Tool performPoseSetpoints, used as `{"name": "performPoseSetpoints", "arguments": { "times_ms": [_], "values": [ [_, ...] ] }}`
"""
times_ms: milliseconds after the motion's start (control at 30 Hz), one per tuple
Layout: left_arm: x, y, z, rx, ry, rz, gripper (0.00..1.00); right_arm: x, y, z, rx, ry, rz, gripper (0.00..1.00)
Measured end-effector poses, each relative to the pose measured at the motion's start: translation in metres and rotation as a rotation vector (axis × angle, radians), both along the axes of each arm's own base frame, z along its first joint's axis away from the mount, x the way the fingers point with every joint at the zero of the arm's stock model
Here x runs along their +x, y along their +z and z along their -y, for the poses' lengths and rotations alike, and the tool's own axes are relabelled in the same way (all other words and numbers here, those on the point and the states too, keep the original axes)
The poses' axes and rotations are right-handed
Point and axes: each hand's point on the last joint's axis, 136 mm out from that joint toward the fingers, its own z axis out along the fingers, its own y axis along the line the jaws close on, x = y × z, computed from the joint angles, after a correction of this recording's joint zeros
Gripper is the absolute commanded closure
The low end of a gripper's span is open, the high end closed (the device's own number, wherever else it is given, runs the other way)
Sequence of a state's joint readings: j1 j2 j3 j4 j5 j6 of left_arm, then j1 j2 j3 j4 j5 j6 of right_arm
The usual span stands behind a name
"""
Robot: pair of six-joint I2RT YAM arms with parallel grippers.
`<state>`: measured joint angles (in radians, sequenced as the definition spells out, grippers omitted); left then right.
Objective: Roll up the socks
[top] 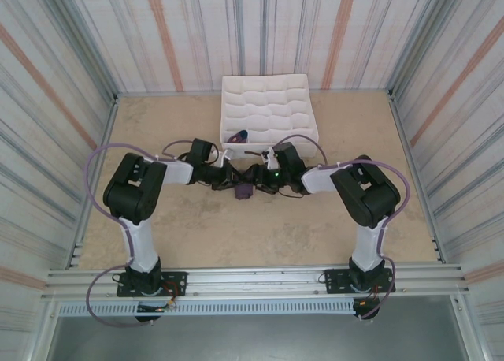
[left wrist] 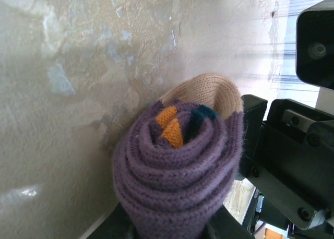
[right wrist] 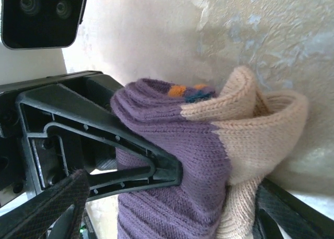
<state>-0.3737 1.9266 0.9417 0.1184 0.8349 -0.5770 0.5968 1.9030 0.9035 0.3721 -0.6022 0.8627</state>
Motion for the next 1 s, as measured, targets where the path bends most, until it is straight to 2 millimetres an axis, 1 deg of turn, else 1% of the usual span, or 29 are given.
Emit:
{"name": "performPoseSetpoints", "arguments": {
  "times_ms": [133,200,233,300,367,467,500,567,600,633,733,800,933,1000],
  "values": [
    [0.002,-0.002,-0.002,-0.008,0.013,-0.005,0.99,0.000,-0.002,-0.002,-0.014,-0.006,0.010,0.26],
    [0.003,-0.002,-0.002,-0.011,0.019,-0.006,0.98,-0.001,-0.002,-0.003,-0.021,-0.008,0.015,0.30],
    [0.003,-0.002,-0.002,-0.013,0.022,-0.006,0.98,-0.001,-0.003,-0.004,-0.027,-0.011,0.019,0.34],
    [0.003,-0.003,-0.004,-0.017,0.031,-0.008,0.96,-0.001,-0.005,-0.004,-0.040,-0.020,0.019,0.43],
    [0.004,-0.005,-0.006,-0.020,0.043,-0.011,0.93,-0.002,-0.009,-0.003,-0.057,-0.033,0.010,0.55],
    [0.005,-0.006,-0.009,-0.025,0.060,-0.016,0.89,-0.002,-0.014,-0.002,-0.068,-0.050,-0.004,0.69],
    [0.005,-0.006,-0.009,-0.027,0.064,-0.018,0.87,-0.002,-0.014,-0.002,-0.070,-0.052,-0.005,0.76],
    [0.006,-0.006,-0.009,-0.031,0.070,-0.016,0.77,-0.002,-0.015,-0.003,-0.069,-0.062,-0.015,0.94],
    [0.006,-0.006,-0.010,-0.031,0.072,-0.015,0.73,-0.002,-0.015,-0.003,-0.066,-0.065,-0.017,1.00],
    [0.008,-0.006,-0.010,-0.032,0.077,-0.011,0.68,-0.001,-0.014,-0.003,-0.064,-0.068,-0.016,1.00],
    [0.010,-0.001,-0.009,-0.051,0.080,-0.001,0.45,-0.001,-0.013,-0.004,-0.060,-0.069,-0.012,1.00],
    [0.010,0.004,-0.008,-0.063,0.078,0.017,0.35,-0.002,-0.013,-0.006,-0.059,-0.063,-0.011,1.00],
    [0.010,0.011,-0.007,-0.080,0.071,0.030,0.26,-0.008,-0.012,-0.009,-0.065,-0.036,0.000,1.00],
    [0.010,0.012,-0.008,-0.086,0.063,0.038,0.25,-0.013,-0.010,-0.009,-0.068,-0.011,0.005,1.00]
  ]
}}
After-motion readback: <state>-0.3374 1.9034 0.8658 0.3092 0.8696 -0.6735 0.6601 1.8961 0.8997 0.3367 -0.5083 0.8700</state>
